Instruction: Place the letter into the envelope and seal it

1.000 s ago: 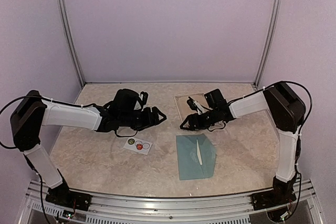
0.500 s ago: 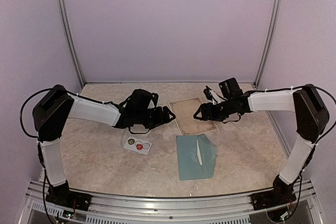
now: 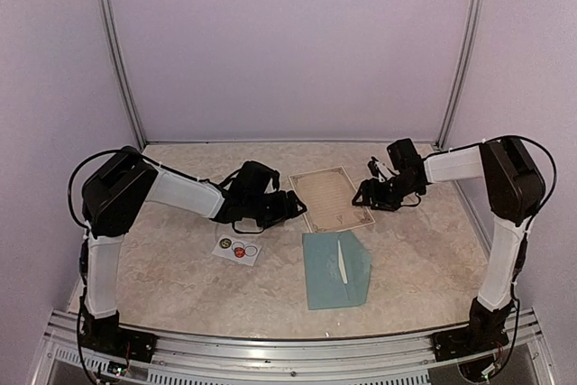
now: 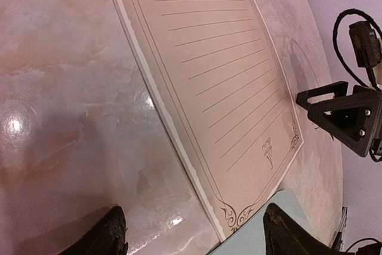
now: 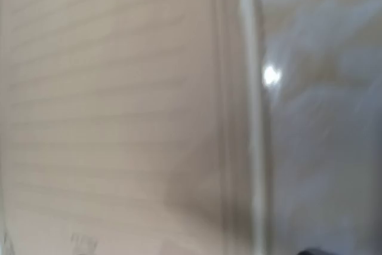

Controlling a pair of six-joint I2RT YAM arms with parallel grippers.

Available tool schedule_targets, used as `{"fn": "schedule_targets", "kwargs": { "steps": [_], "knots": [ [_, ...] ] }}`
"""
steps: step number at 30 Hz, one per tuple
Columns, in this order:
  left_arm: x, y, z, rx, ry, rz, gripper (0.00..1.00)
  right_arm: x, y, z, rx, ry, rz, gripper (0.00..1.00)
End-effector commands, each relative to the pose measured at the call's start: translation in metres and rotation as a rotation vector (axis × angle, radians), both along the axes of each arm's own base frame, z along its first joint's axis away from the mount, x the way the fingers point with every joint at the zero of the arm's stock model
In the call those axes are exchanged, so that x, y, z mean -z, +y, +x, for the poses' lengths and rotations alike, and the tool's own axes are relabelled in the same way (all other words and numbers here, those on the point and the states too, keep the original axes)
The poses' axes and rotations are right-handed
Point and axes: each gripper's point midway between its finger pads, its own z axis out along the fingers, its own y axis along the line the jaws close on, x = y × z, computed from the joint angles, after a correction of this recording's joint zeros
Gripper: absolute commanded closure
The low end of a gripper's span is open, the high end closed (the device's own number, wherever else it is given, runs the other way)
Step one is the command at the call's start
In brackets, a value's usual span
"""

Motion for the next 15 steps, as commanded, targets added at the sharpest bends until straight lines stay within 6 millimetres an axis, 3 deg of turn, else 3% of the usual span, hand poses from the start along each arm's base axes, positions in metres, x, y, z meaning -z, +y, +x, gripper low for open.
{"fn": "schedule_targets", "kwargs": {
  "steps": [1,5,15],
  "knots": [
    [0.010,-0.005,0.009,0.003,0.014,-0.017,0.28,0.003,-0.004,0.021,-0.008,-0.012,0.011,0.28],
    [0.023,-0.011,0.012,0.015,0.035,-0.015,0.39,0.012,0.007,0.022,-0.051,0.034,0.050,0.31],
    [0.053,-0.015,0.011,0.028,0.089,-0.012,0.40,0.036,0.039,-0.013,-0.158,0.141,0.097,0.31]
  ]
}}
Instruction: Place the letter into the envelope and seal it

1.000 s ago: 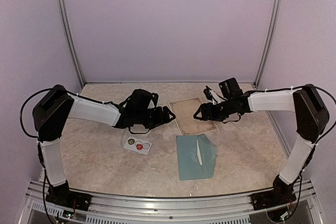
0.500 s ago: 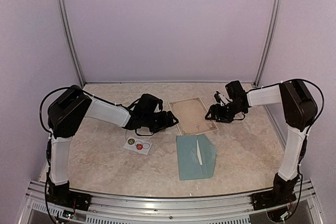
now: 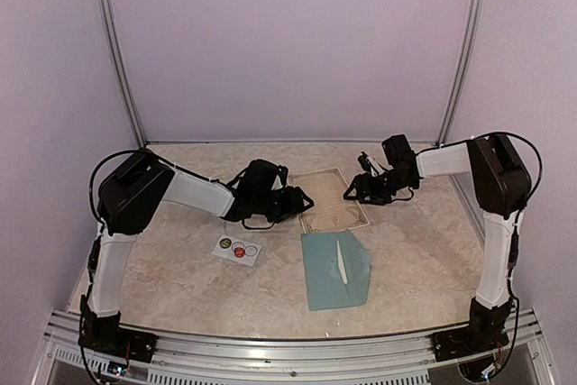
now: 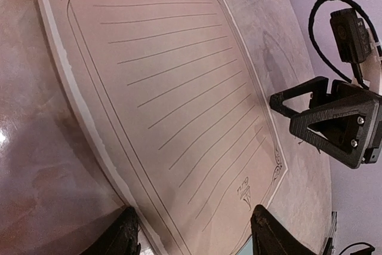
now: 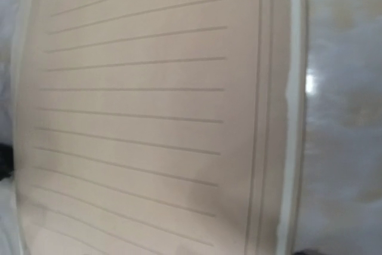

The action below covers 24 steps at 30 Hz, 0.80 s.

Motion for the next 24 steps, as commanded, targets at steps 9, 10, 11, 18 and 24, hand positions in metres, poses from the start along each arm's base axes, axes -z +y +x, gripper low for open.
{"fn": "schedule_targets", "kwargs": {
  "steps": [9,10,11,18,24],
  "knots": [
    [0.043,0.007,-0.011,0.005,0.089,0.030,0.40,0.036,0.035,-0.048,-0.095,0.166,0.041,0.31],
    [0.042,0.007,-0.011,0.003,0.088,0.028,0.40,0.037,0.036,-0.049,-0.094,0.167,0.041,0.31],
    [0.041,0.007,-0.011,0.002,0.085,0.026,0.40,0.037,0.037,-0.049,-0.095,0.167,0.044,0.31],
    [0.032,0.003,-0.014,0.025,0.065,-0.021,0.38,0.027,0.051,-0.057,-0.126,0.166,0.137,0.27],
    [0.019,0.004,-0.013,0.024,0.029,-0.047,0.49,0.022,0.054,-0.056,-0.116,0.150,0.158,0.31]
  ]
}}
